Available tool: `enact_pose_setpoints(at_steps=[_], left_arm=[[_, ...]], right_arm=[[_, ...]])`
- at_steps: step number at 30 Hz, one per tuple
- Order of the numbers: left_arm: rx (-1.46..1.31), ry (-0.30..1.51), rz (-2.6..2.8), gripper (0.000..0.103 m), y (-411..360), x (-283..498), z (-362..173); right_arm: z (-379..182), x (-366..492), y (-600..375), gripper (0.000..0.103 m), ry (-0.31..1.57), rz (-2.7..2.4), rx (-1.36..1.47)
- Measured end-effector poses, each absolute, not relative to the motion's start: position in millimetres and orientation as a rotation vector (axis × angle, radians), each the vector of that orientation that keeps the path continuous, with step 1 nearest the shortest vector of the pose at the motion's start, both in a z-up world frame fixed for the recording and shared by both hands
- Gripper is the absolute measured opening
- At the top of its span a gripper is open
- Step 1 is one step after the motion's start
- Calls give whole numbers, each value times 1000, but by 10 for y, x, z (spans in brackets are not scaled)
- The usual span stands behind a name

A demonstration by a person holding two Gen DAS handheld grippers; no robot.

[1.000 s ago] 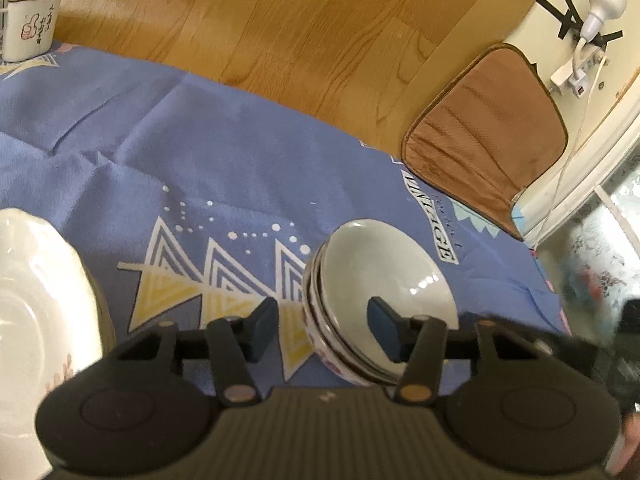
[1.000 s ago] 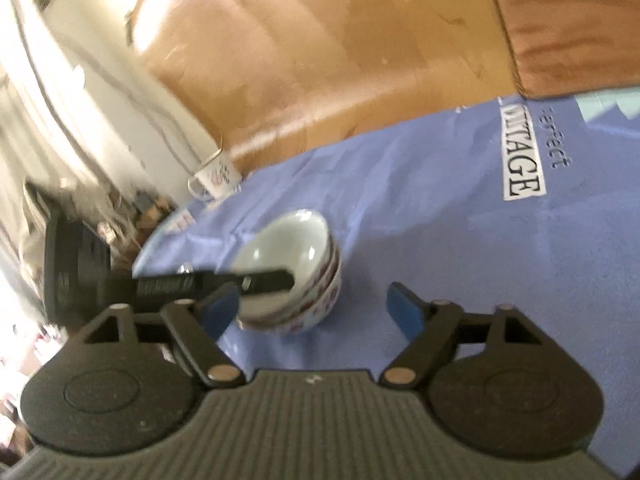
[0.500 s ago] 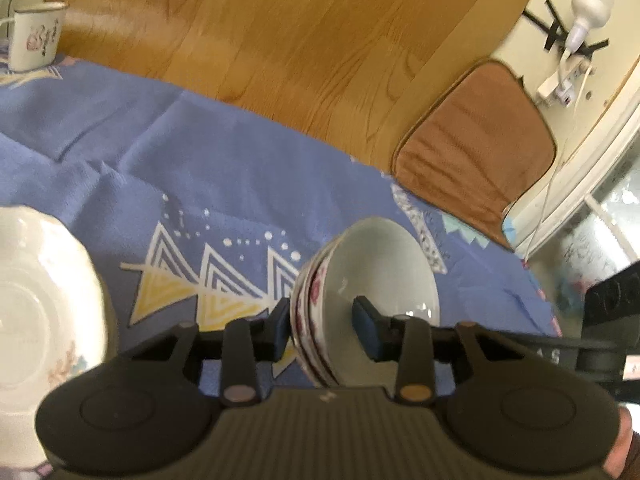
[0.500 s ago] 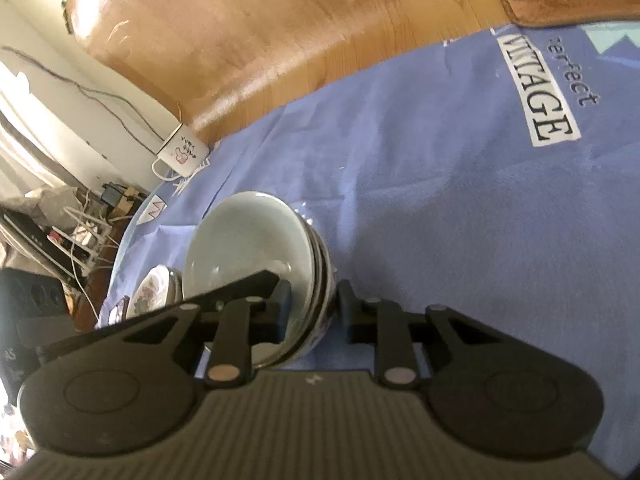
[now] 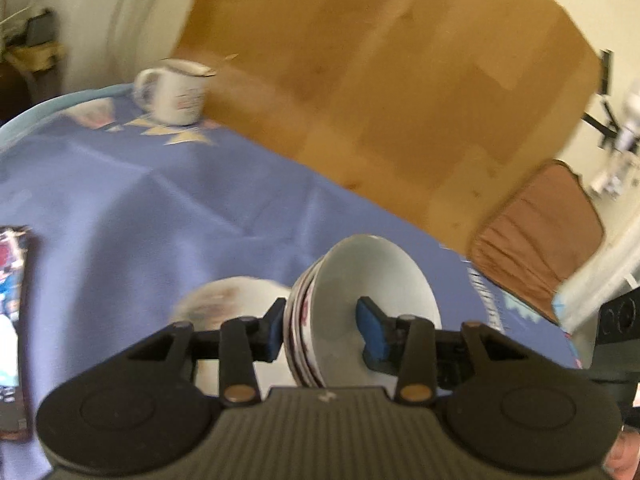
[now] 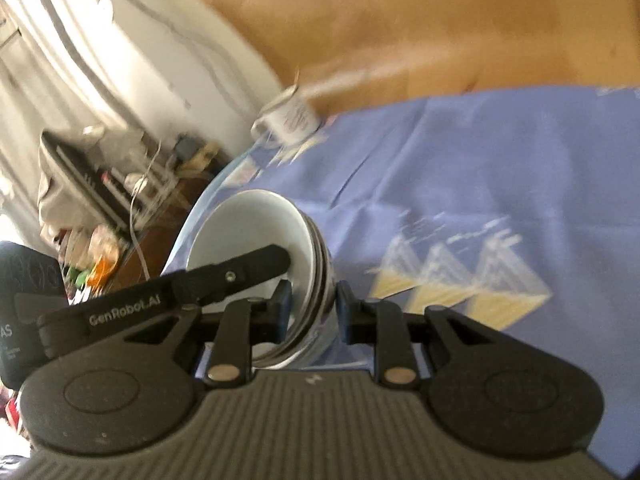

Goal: Organize plates and bowls

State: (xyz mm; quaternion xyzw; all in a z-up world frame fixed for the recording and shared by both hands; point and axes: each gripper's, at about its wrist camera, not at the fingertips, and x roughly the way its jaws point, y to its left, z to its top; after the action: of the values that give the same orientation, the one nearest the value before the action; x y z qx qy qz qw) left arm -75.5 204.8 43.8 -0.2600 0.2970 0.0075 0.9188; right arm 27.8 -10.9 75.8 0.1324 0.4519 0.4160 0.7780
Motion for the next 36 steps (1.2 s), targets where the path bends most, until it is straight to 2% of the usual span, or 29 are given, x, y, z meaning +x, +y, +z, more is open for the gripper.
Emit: enact_pose_setpoints(at_steps=[6,9,14,20,26,28,36], left_arm=[[-567,644,67,37,2211,-692,284],[-552,601,85,41,2229,-747,358],[-520,508,101,41,2171,-899,583],[-412,489,-31,43,1579,-899,749],[-291,558,-134,43,903,-815,627],[-266,576,-147,46,745,-823,579],[-188,564,-29,56,697,-1111,498]], right_arm=[[617,318,229,29,1064,893,273],[709,205,132,32,945,829,237],[918,121,-195,32,814,792,277],[859,-6,-552,33,745,706,261],[725,-96,-1058,33,765,559,316],[704,-165,-1216,35,761,523,338],[654,-432,-1367,37,773,521,375]])
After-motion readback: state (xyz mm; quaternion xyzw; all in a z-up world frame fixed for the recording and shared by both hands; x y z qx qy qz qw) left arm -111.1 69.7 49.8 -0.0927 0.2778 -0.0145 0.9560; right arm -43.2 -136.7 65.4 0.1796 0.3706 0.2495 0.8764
